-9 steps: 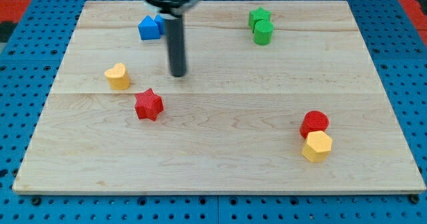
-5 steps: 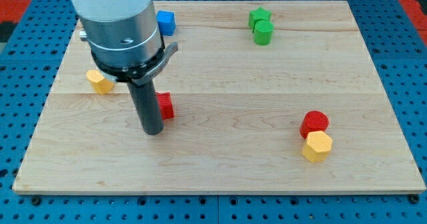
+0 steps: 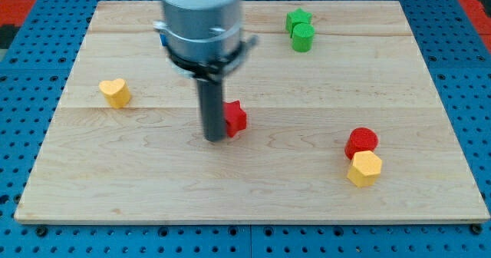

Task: Move the red star near to the red circle

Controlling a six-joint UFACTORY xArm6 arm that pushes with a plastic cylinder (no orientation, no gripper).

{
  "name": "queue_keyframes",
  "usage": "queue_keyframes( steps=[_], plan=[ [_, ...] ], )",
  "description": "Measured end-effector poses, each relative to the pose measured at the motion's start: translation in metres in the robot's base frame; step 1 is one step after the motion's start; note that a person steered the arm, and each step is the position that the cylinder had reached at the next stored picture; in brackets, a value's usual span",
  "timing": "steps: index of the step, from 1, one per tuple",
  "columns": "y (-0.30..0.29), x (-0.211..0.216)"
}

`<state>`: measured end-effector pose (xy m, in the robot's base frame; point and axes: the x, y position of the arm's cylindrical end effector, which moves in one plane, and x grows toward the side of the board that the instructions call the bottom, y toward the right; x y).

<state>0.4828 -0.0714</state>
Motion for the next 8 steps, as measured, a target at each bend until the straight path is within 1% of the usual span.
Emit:
queue_keyframes(
  steps=[1, 2, 3, 4, 6, 8],
  plan=[
    [0.005, -0.017],
    [0.058, -0.008],
    [0.077, -0.012],
    [0.112, -0.017],
    [0.128, -0.041],
    [0.128, -0.037]
  ],
)
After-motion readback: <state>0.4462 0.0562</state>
